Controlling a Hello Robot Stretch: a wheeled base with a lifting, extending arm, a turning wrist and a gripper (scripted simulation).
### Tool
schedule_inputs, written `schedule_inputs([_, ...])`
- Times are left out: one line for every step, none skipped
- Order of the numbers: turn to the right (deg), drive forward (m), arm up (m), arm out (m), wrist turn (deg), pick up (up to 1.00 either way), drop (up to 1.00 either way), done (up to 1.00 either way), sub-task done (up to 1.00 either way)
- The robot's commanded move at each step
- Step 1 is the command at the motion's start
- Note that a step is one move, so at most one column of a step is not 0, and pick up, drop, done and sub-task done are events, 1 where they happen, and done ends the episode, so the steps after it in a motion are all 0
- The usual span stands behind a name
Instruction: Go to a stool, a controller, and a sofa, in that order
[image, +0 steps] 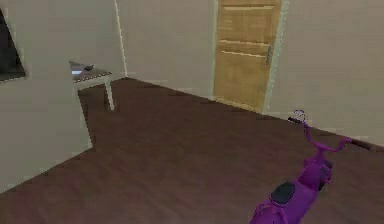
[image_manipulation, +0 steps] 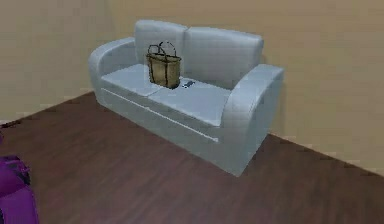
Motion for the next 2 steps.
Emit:
schedule_inputs([45.0, 0.00, 0.00, 0.00, 0.0, 0.00, 0.00, 0.00, 0.00])
schedule_inputs([15.0, 0.00, 0.00, 0.00, 0.0, 0.00, 0.00, 0.00, 0.00])
